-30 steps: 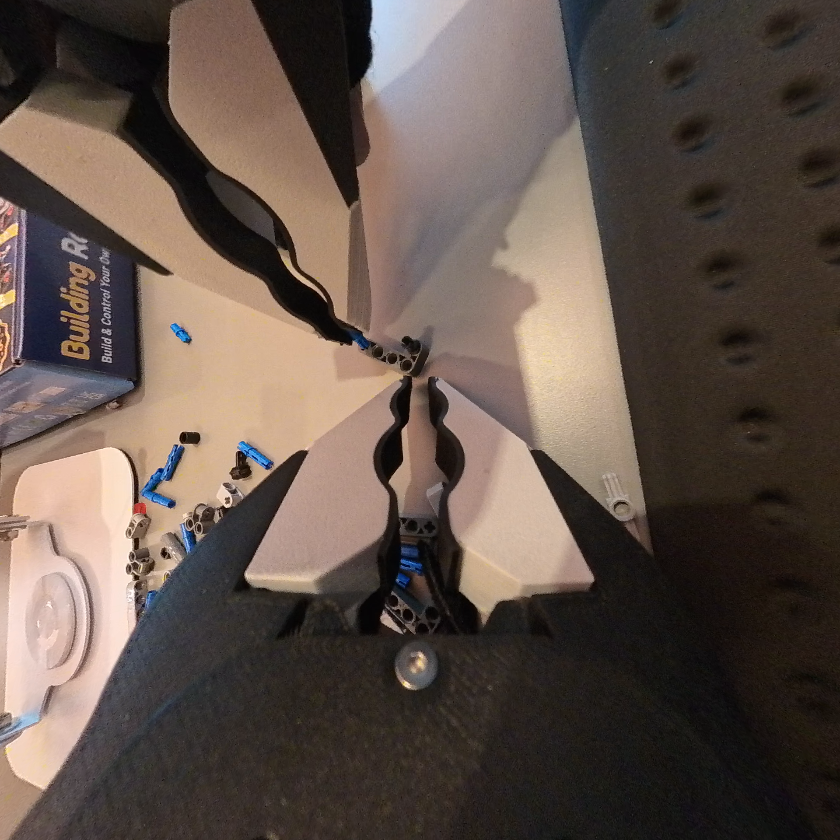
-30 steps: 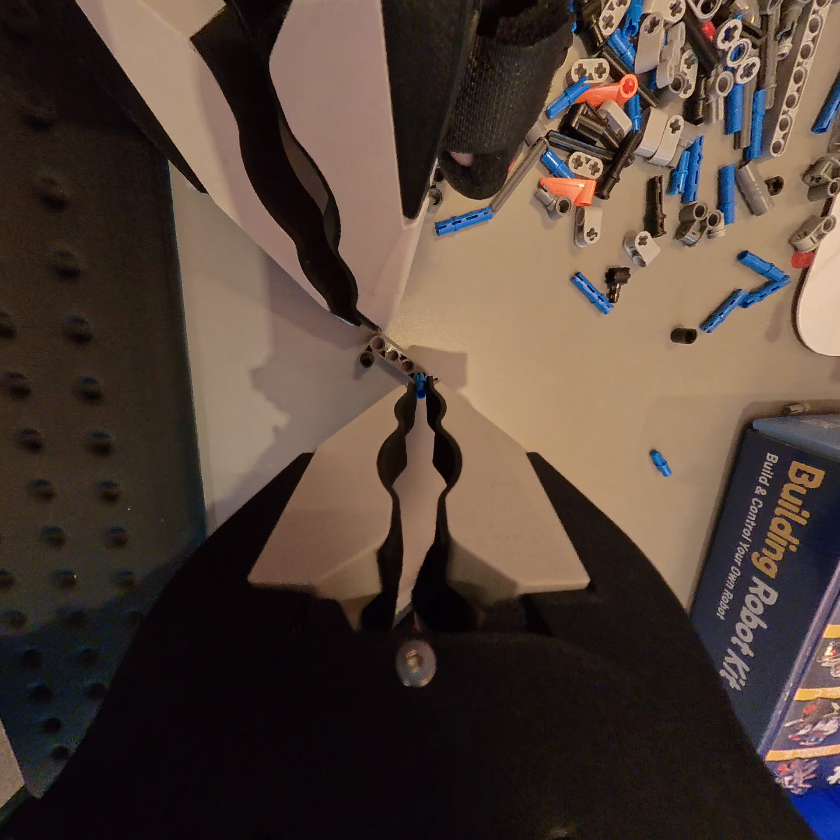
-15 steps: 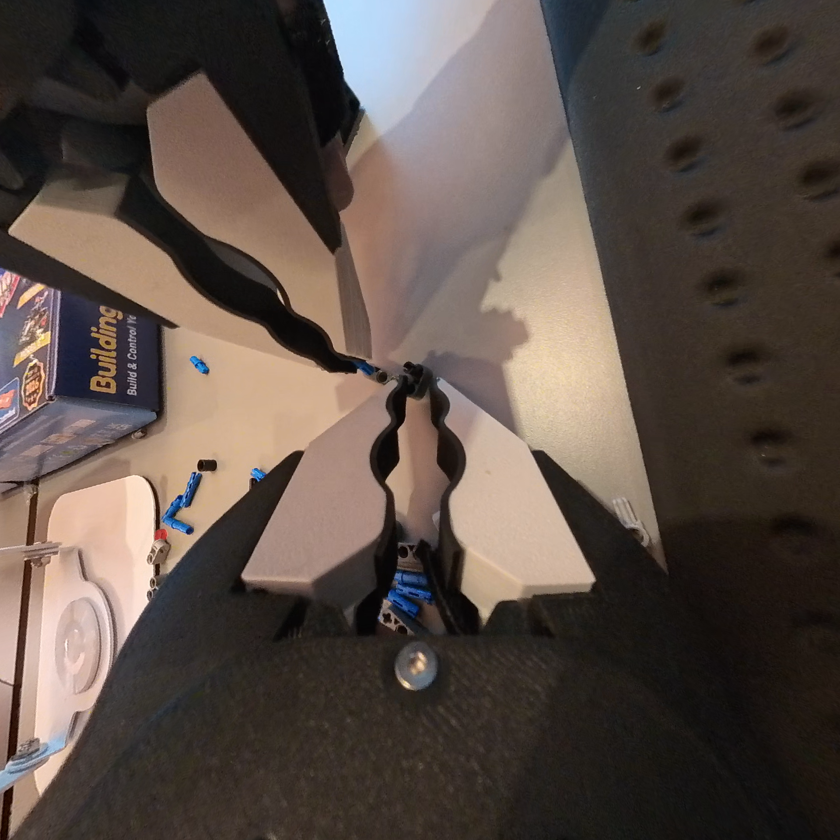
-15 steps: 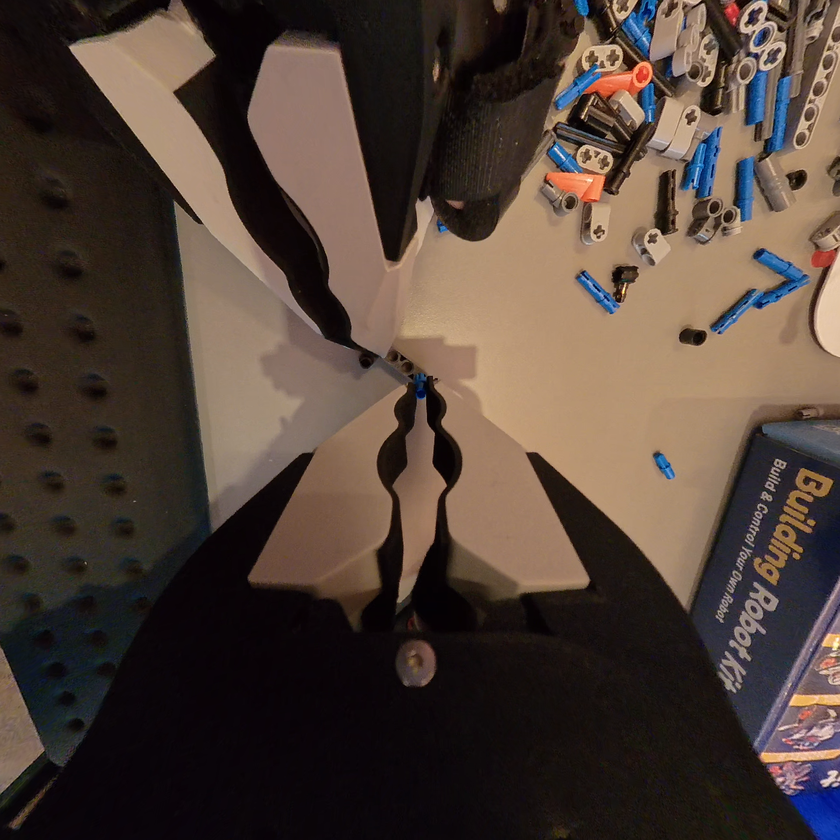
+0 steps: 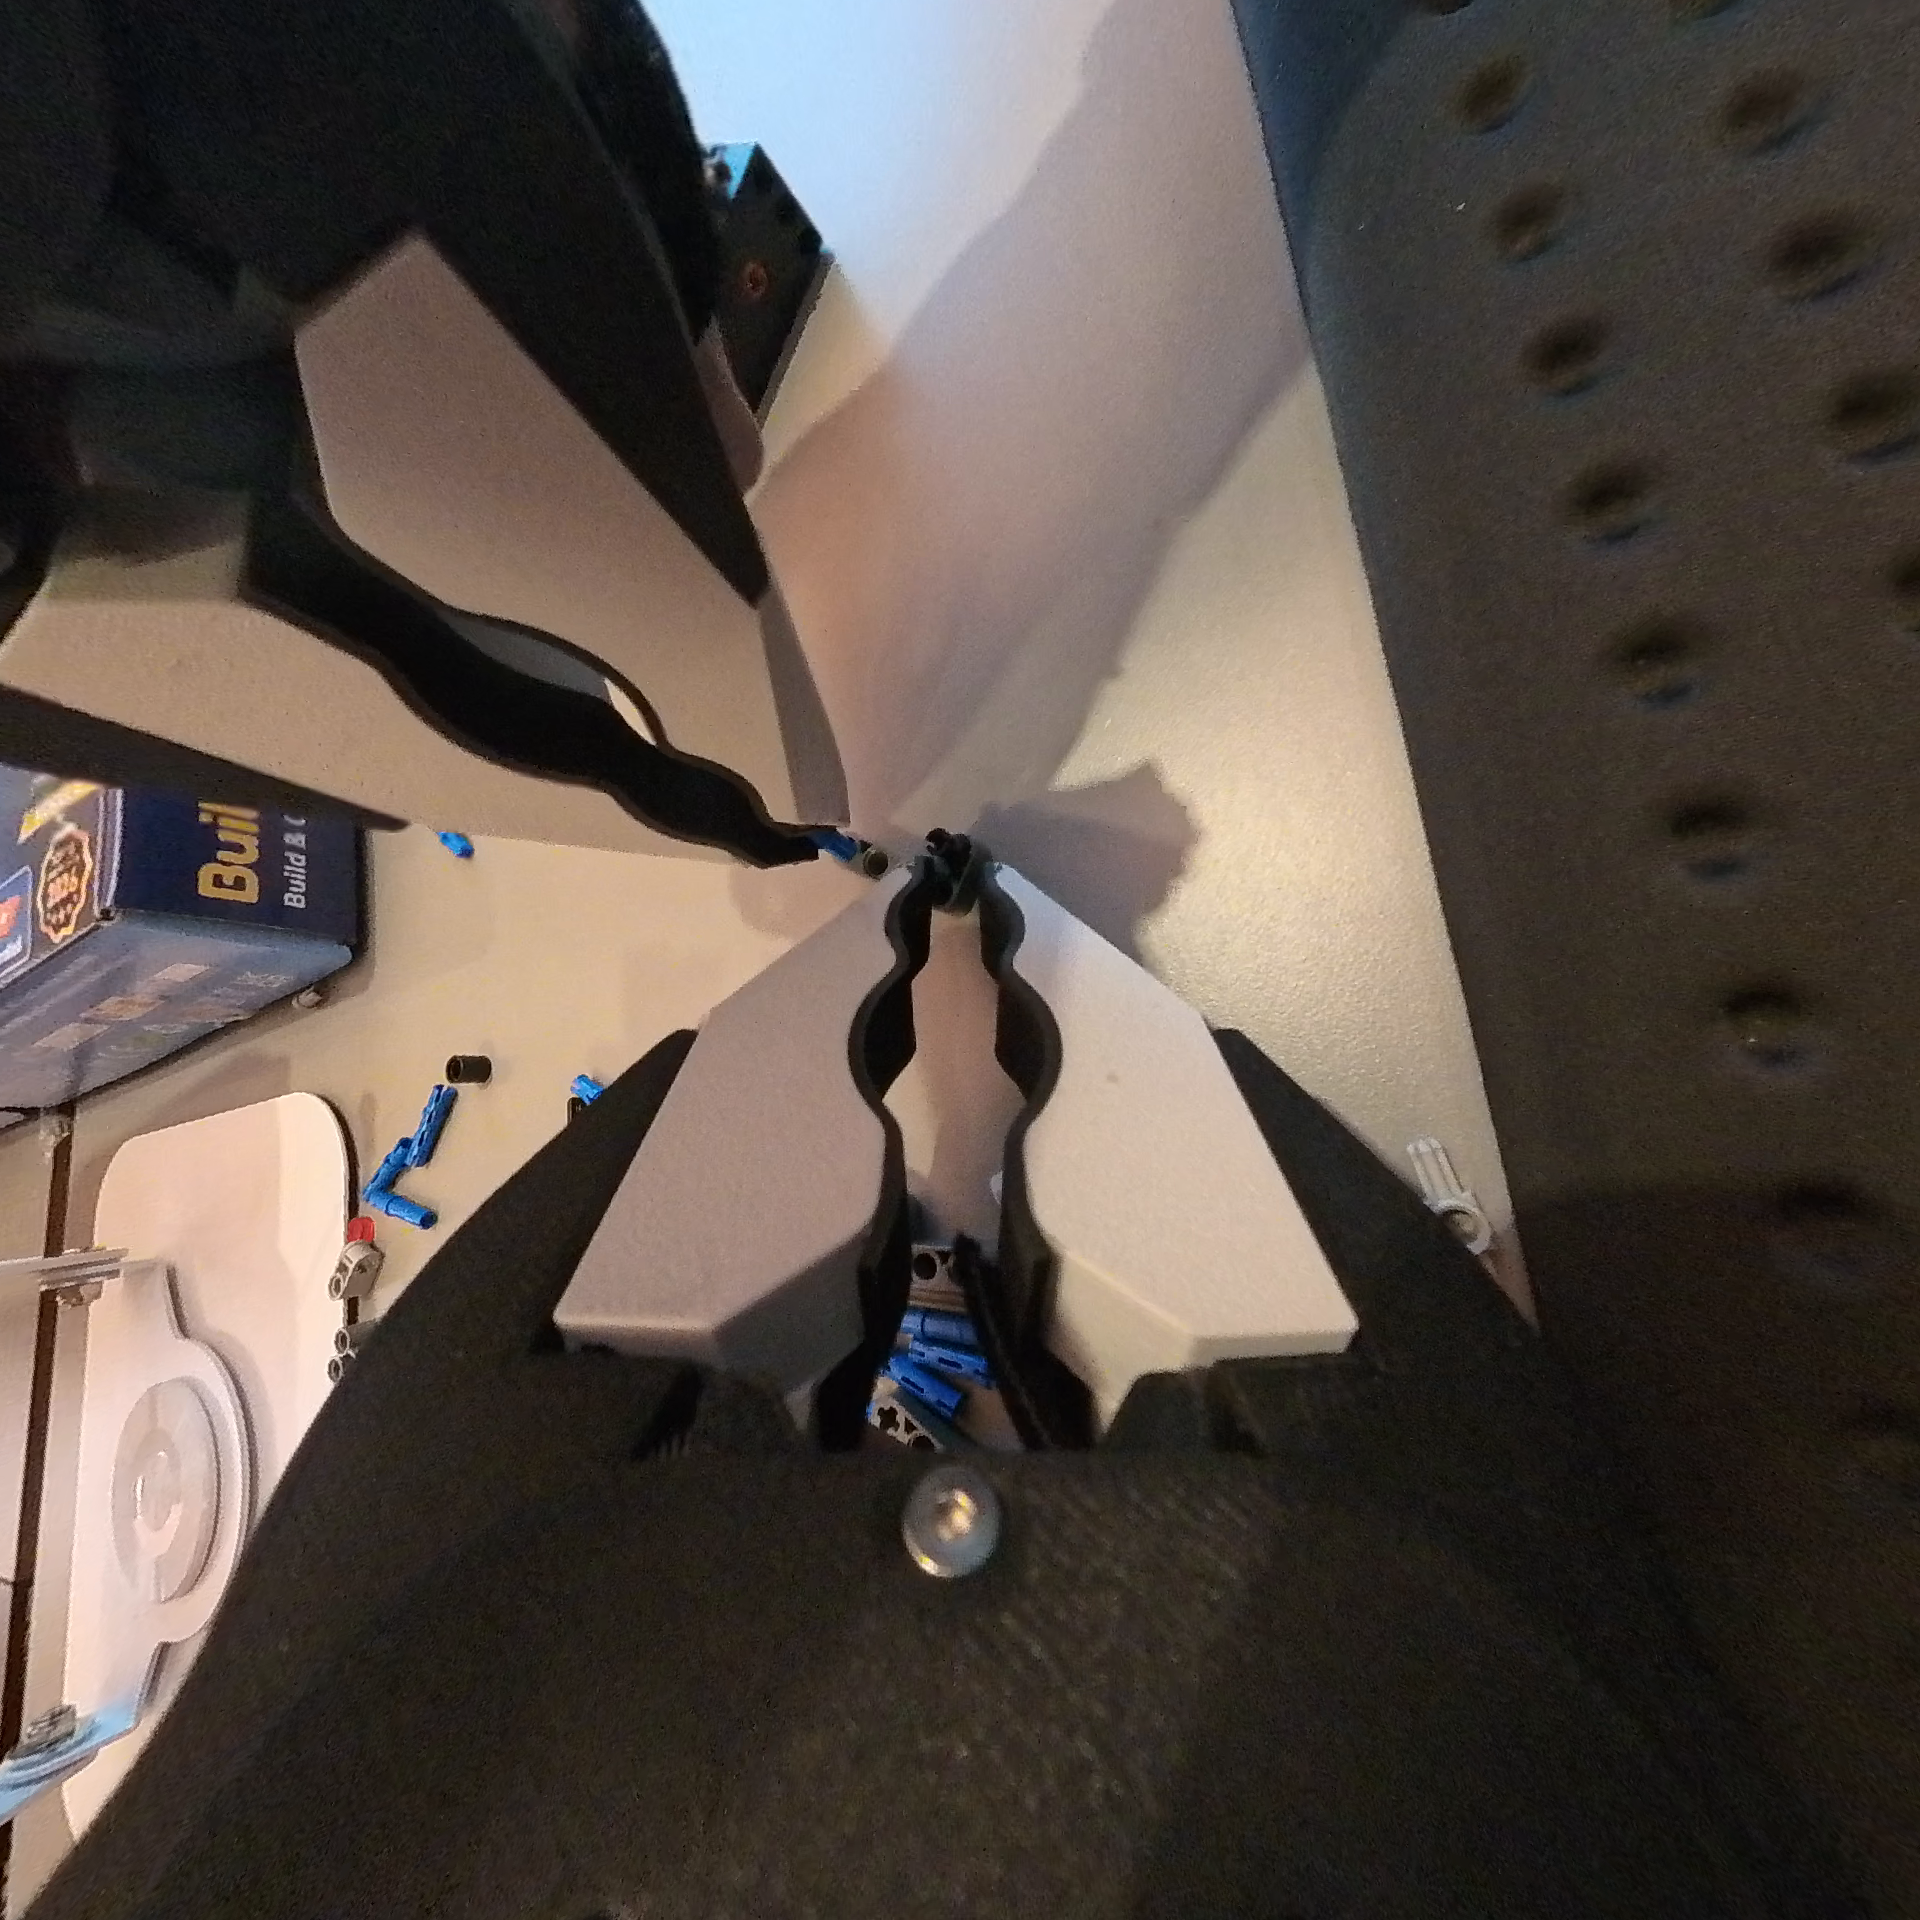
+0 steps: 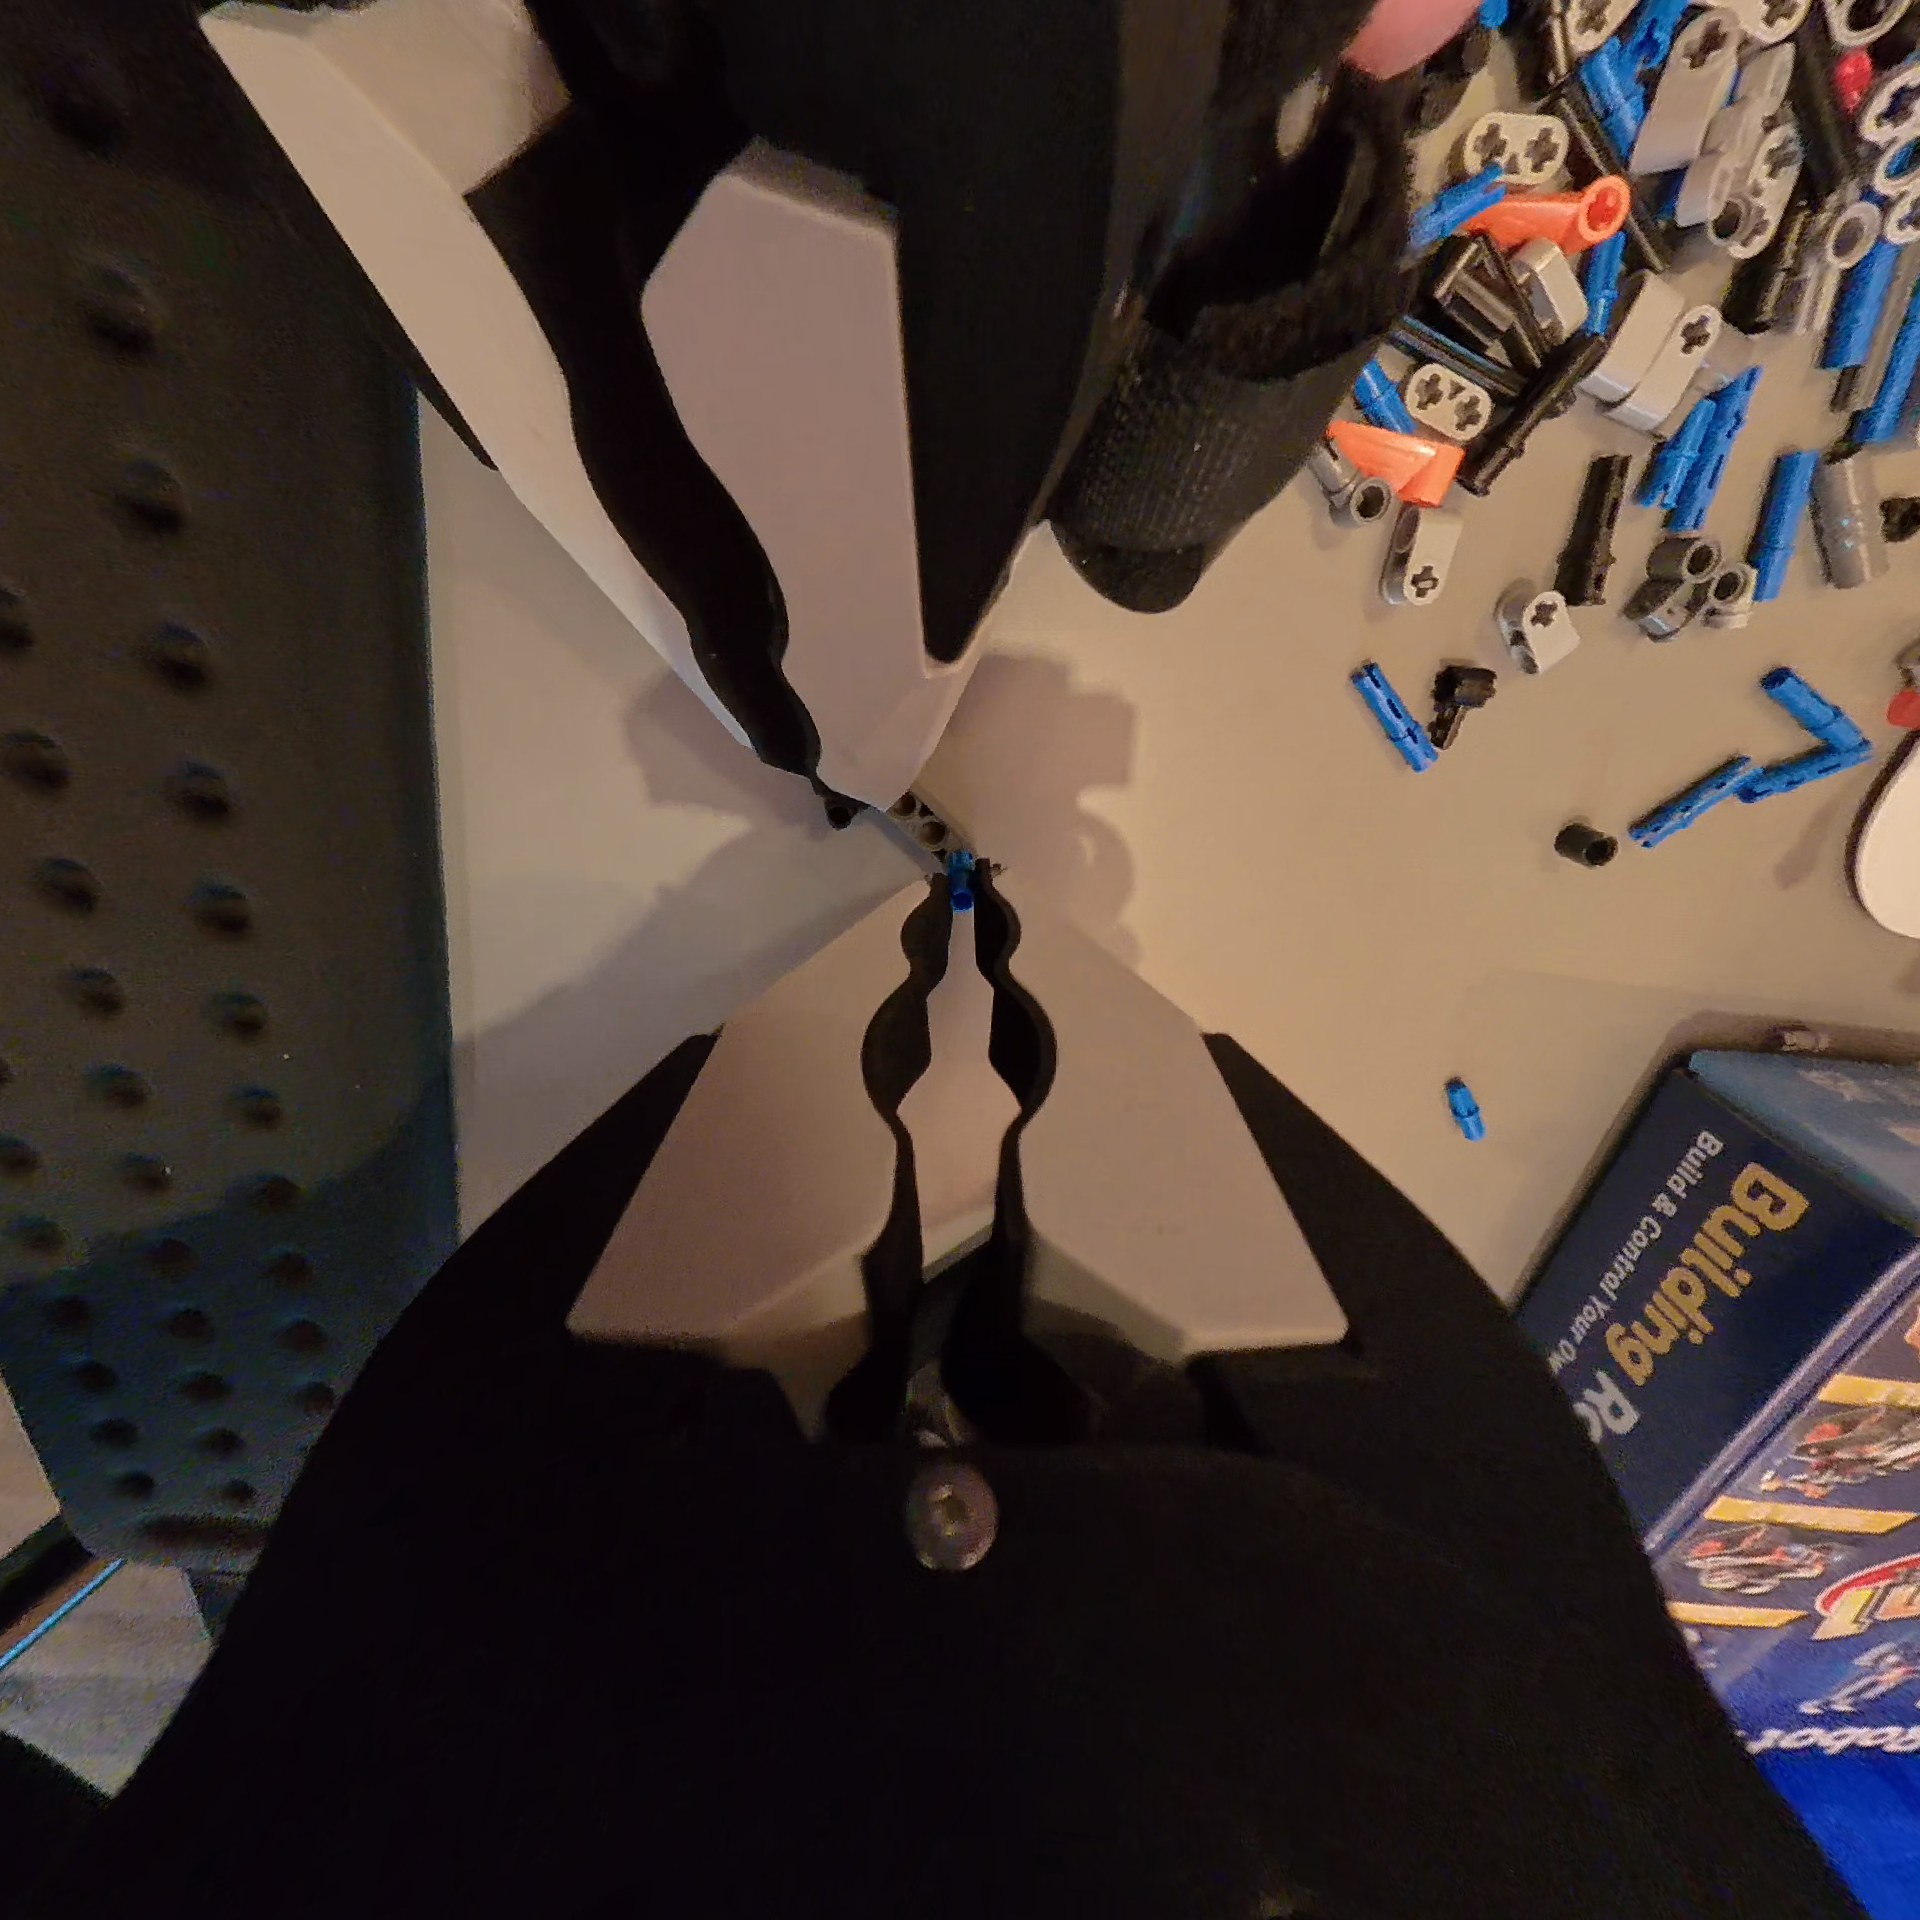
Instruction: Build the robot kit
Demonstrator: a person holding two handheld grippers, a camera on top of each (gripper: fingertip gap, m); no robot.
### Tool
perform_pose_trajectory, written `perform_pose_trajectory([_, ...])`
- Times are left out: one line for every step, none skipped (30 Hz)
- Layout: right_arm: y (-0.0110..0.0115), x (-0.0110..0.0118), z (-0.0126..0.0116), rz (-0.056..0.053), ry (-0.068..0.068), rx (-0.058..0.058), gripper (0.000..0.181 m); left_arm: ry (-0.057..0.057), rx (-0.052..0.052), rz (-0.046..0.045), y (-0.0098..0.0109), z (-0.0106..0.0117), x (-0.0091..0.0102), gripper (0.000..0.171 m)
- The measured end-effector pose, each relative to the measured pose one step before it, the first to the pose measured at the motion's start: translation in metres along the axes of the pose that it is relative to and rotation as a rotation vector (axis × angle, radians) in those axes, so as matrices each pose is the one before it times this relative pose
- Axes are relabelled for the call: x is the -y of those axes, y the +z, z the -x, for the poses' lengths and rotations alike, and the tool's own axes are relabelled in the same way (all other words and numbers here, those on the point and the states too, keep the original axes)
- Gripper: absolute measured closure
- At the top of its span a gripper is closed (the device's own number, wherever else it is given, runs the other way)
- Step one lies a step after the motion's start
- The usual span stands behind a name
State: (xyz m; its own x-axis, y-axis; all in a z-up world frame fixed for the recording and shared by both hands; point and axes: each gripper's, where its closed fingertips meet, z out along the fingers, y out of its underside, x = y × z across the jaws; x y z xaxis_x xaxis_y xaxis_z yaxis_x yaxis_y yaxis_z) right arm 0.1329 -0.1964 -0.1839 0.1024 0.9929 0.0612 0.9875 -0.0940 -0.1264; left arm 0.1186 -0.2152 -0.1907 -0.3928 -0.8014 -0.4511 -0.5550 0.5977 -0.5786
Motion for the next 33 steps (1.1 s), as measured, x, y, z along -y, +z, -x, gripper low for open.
perform_pose_trajectory([0.0, 0.00007, -0.00004, 0.0099, -0.0097, 0.0062, 0.179, 0.0, -0.0005, -0.00033, -0.00005, -0.00003, -0.00007, 0.165])
perform_pose_trajectory([0.00011, -0.00001, -0.00009, 0.011, -0.0091, 0.0048, 0.179, -0.0004, -0.0003, -0.00012, 0.00001, 0.00001, -0.00004, 0.165])
perform_pose_trajectory([0.0, 0.00021, -0.00005, 0.0107, -0.0127, 0.0026, 0.179, 0.0005, 0.0, 0.00004, 0.0, 0.00011, -0.00007, 0.165])
perform_pose_trajectory([-0.00001, -0.0001, -0.00003, 0.0102, -0.0126, 0.0038, 0.179, 0.0006, -0.0003, -0.00006, 0.0, 0.0, 0.00001, 0.165])
perform_pose_trajectory([-0.00003, -0.00015, 0.00008, 0.0086, -0.0108, 0.0054, 0.179, 0.0, -0.0005, -0.0003, 0.00002, 0.00001, -0.00002, 0.165])
perform_pose_trajectory([0.00004, -0.00013, 0.00008, 0.0081, -0.0008, 0.0091, 0.179, -0.0001, 0.0001, -0.00028, 0.00002, 0.00001, 0.00004, 0.165])
perform_pose_trajectory([-0.00007, 0.00019, -0.00015, 0.0056, 0.007, 0.0094, 0.179, 0.0004, 0.0006, 0.00028, -0.00009, 0.0, -0.00003, 0.165])
perform_pose_trajectory([0.00008, 0.00042, -0.00041, -0.0001, 0.0123, 0.0058, 0.179, 0.0018, 0.0013, 0.00094, 0.00006, -0.00003, -0.00007, 0.165])
perform_pose_trajectory([0.0001, 0.00045, -0.00042, -0.0056, 0.0172, 0.0037, 0.179, 0.003, 0.0016, 0.0011, 0.00005, 0.00002, -0.00003, 0.165])
perform_pose_trajectory([0.00001, -0.00008, 0.00002, -0.0082, 0.0263, 0.0058, 0.179, 0.0, 0.0002, 0.00045, 0.00004, -0.00001, 0.00005, 0.165])
perform_pose_trajectory([0.00005, -0.00003, 0.00001, -0.0127, 0.031, 0.0049, 0.179, -0.0013, -0.0011, -0.00017, -0.00005, -0.00012, 0.00002, 0.165])
perform_pose_trajectory([0.00005, -0.00016, 0.00008, -0.0135, 0.0225, -0.0006, 0.179, -0.0002, -0.0004, -0.00045, -0.00003, 0.00005, 0.00006, 0.165])
perform_pose_trajectory([0.00001, -0.00054, 0.00007, -0.0084, 0.0215, -0.0038, 0.179, 0.0003, -0.0003, -0.00017, 0.00015, -0.0001, 0.00026, 0.165])
perform_pose_trajectory([0.00001, -0.00019, 0.00006, -0.0061, 0.0247, -0.0032, 0.179, 0.0008, -0.0005, 0.00097, 0.00028, -0.00047, 0.00045, 0.165])
perform_pose_trajectory([-0.00005, -0.00003, 0.00012, -0.0068, 0.0244, -0.0017, 0.179, 0.0043, 0.0014, 0.00204, 0.00033, -0.00035, 0.0006, 0.165])
perform_pose_trajectory([-0.00001, -0.00047, 0.00002, -0.0047, 0.0188, -0.0014, 0.179, 0.0046, 0.0016, 0.00168, 0.00049, -0.00047, 0.00077, 0.164])
perform_pose_trajectory([0.00036, -0.00057, 0.00026, -0.0026, 0.0176, 0.0021, 0.179, 0.0032, -0.0019, 0.00077, 0.00063, -0.00082, 0.00136, 0.164])
perform_pose_trajectory([0.00013, 0.00004, 0.00006, -0.0067, 0.0191, 0.0039, 0.179, 0.0035, -0.0032, 0.00168, 0.00086, -0.00098, 0.00158, 0.163])
perform_pose_trajectory([0.0, -0.00034, -0.00017, -0.0034, 0.0172, 0.0024, 0.179, 0.0046, -0.0027, 0.00341, 0.00115, -0.001, 0.00146, 0.162])
perform_pose_trajectory([0.00009, -0.00061, 0.00017, 0.0003, 0.009, 0.0009, 0.179, 0.0041, 0.0017, 0.00242, 0.00115, -0.00028, 0.0016, 0.161])
perform_pose_trajectory([0.00005, -0.00026, 0.00007, 0.0002, 0.0067, -0.0008, 0.179, 0.005, 0.0027, 0.00448, 0.00107, -0.00003, 0.00138, 0.161])
perform_pose_trajectory([0.00008, -0.00025, 0.00033, 0.0016, 0.006, -0.0006, 0.179, 0.0056, 0.0006, 0.00371, 0.00091, -0.00024, 0.0012, 0.161])
perform_pose_trajectory([0.00005, -0.00054, 0.00025, 0.0055, 0.0065, -0.0021, 0.179, -0.0002, 0.0001, 0.00194, 0.0007, -0.00004, 0.00101, 0.162])
perform_pose_trajectory([0.00016, -0.00036, 0.00017, 0.0059, 0.0031, -0.0046, 0.179, -0.0047, -0.0011, 0.00076, 0.00059, -0.00008, 0.00074, 0.162])
perform_pose_trajectory([0.00008, -0.00022, 0.00019, 0.0039, -0.0021, -0.0053, 0.179, 0.0, -0.0018, 0.00003, 0.00014, -0.00017, 0.00028, 0.162])
perform_pose_trajectory([-0.00004, -0.00012, 0.00016, 0.0044, -0.0025, -0.0042, 0.179, -0.0019, -0.0008, -0.00173, -0.00001, -0.00001, 0.00005, 0.162])
perform_pose_trajectory([0.00006, 0.00007, 0.00014, 0.0046, -0.0008, -0.0027, 0.179, -0.0067, -0.0015, -0.00216, -0.00011, -0.00019, -0.00007, 0.161])
perform_pose_trajectory([-0.00007, 0.00027, 0.00003, 0.0038, -0.0073, -0.0034, 0.179, -0.0034, -0.0016, -0.00053, -0.00016, -0.00017, -0.00006, 0.161])
perform_pose_trajectory([0.00011, 0.00043, 0.00014, 0.0024, -0.0062, -0.0015, 0.179, 0.0017, -0.0004, -0.00072, -0.00017, -0.00022, 0.00006, 0.161])
perform_pose_trajectory([-0.00002, 0.00012, 0.00008, 0.0042, -0.0009, 0.0008, 0.179, 0.0006, 0.0011, -0.00137, 0.00002, -0.00001, -0.00009, 0.161])
perform_pose_trajectory([-0.00008, 0.00014, -0.00005, 0.0052, -0.0057, -0.0011, 0.179, -0.0014, 0.0002, -0.00168, -0.00002, 0.00001, 0.0, 0.161])
perform_pose_trajectory([0.0, 0.00042, 0.00019, 0.0041, -0.0048, -0.0016, 0.179, -0.0013, -0.0014, -0.00149, -0.0001, -0.00009, -0.00003, 0.161])
perform_pose_trajectory([0.00003, 0.00043, 0.00003, 0.0071, -0.0015, -0.0016, 0.179, -0.0023, -0.002, -0.00176, -0.00015, -0.00013, -0.00017, 0.161])
